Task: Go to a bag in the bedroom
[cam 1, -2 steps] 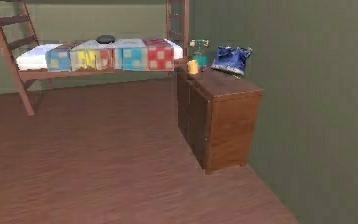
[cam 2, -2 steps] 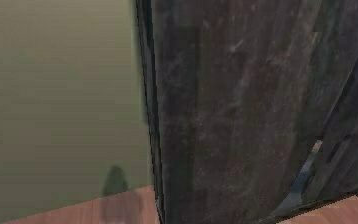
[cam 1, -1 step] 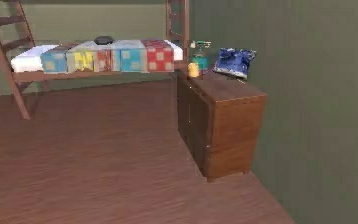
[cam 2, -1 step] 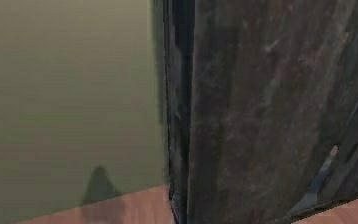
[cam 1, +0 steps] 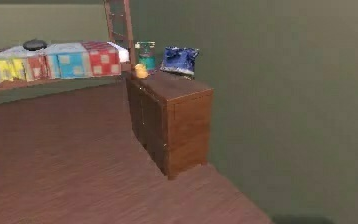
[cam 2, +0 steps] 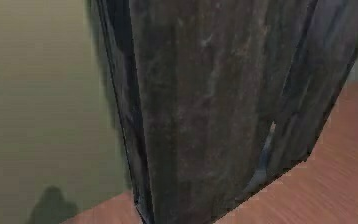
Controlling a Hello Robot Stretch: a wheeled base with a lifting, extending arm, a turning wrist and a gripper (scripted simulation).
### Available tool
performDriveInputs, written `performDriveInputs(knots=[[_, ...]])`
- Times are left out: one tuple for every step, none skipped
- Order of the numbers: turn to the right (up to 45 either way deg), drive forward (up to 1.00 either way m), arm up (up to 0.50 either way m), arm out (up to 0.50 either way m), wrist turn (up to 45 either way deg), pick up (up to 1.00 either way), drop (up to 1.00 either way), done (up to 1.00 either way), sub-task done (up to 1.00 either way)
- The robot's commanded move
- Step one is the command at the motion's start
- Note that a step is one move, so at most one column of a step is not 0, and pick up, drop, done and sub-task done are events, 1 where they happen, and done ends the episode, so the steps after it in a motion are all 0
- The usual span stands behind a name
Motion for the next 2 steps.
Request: performDriveInputs(knots=[[0.0, 0.7, 0.0, 0.0, 0.0, 0.0, 0.0, 0.0, 0.0], [0.0, 0.0, 0.0, 0.0, 0.0, 0.0, 0.0, 1.0, 0.0]])
